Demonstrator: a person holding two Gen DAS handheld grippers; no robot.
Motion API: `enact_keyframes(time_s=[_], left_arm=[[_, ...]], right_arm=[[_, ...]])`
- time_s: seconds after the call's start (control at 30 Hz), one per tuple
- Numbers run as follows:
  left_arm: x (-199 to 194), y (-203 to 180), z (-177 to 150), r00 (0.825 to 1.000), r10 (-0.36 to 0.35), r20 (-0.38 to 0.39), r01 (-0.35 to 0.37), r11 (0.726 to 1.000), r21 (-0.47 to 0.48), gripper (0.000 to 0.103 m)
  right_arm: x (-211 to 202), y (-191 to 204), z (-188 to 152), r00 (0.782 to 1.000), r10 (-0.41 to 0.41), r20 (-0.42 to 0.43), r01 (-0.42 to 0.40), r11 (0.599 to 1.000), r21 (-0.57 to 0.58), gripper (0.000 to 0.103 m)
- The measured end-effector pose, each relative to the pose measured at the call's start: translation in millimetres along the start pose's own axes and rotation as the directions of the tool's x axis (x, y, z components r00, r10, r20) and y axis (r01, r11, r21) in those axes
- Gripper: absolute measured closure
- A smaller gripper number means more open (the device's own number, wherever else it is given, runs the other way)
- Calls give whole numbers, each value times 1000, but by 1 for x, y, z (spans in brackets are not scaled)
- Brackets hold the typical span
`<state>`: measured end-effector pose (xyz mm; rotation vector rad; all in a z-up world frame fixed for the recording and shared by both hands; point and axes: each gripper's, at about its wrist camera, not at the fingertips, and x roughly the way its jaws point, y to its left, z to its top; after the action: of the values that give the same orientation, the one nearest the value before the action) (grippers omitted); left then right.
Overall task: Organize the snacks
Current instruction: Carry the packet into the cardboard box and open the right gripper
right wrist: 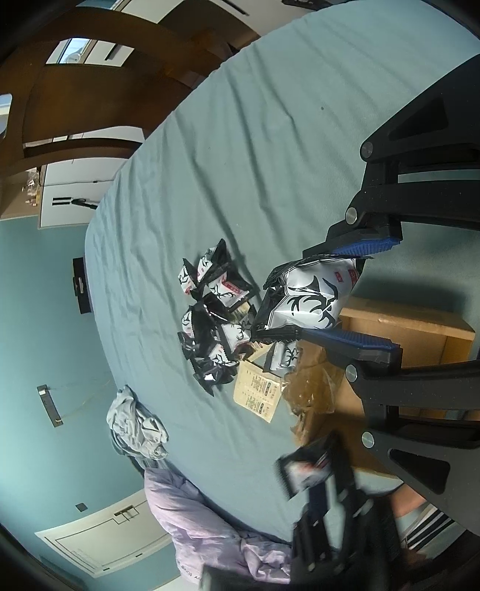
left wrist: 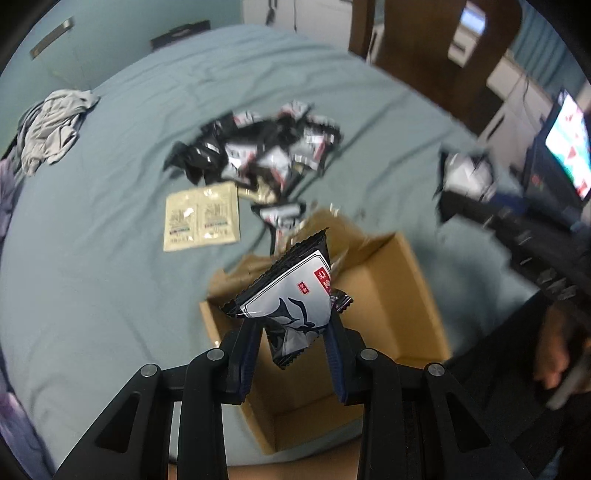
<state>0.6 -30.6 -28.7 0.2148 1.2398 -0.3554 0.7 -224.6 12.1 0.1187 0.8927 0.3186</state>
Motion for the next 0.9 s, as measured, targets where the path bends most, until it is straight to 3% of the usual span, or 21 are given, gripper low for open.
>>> enact_keyframes(time_s=[0.13, 0.3, 0.6, 0.8, 0.9], left_arm=[[27, 2, -2, 996, 29, -80, -31, 999, -16, 71], [41, 4, -2, 992, 76, -97, -78, 997, -23, 70], [57, 4, -2, 986, 95, -134, -97, 995, -11, 68], [51, -5, -4, 989, 46, -143, -45, 999, 11, 44], [34, -8, -4, 994, 13, -104, -11, 1000, 21, 31]], right_arm=[[1, 1, -1, 1000, -4, 0, 4, 1000, -1, 70], [3, 3, -1, 1000, -7, -7, 6, 1000, -12, 70], [6, 10, -1, 1000, -10, -17, 9, 999, -49, 70], [8, 11, -1, 1000, -10, -26, 8, 998, -54, 70], [9, 12, -2, 999, -3, -36, 1, 998, -60, 69]])
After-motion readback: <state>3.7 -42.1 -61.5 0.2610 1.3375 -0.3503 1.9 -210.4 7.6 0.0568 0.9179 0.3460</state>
